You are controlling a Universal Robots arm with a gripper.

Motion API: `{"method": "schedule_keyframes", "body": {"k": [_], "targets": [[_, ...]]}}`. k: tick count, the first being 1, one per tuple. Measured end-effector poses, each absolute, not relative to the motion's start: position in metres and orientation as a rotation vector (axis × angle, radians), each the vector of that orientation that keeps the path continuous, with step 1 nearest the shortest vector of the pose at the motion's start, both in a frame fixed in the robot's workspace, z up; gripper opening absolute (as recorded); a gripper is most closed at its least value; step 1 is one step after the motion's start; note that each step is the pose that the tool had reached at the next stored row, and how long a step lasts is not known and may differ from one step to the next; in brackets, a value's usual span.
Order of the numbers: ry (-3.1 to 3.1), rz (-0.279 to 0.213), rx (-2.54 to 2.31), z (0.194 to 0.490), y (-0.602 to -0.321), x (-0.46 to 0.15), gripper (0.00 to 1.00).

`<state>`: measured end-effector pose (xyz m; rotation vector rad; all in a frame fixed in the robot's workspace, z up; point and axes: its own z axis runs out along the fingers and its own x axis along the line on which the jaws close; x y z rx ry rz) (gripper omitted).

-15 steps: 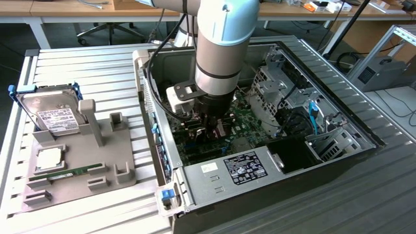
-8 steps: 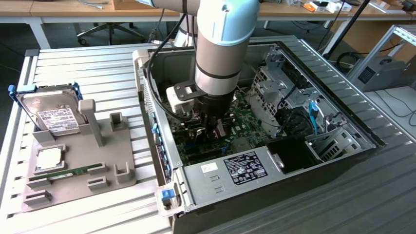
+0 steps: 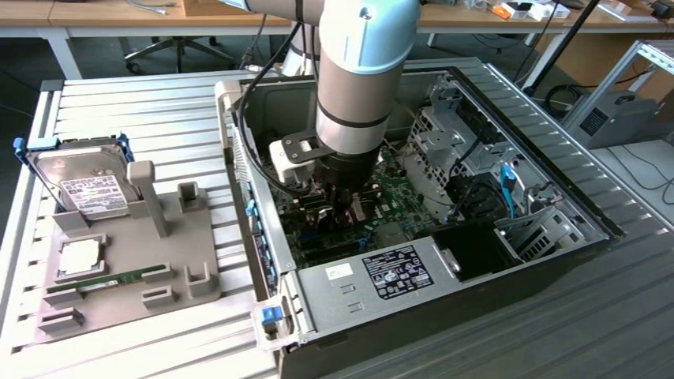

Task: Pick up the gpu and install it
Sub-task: 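Insert the gpu into the slot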

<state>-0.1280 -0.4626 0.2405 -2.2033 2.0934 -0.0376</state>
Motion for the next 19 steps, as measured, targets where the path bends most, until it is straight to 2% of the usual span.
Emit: {"method": "schedule_keyframes", "body": {"k": [19], "targets": [[2.087, -0.051, -2.198, 0.2405, -0.4626, -0.1287, 0.27]]}}
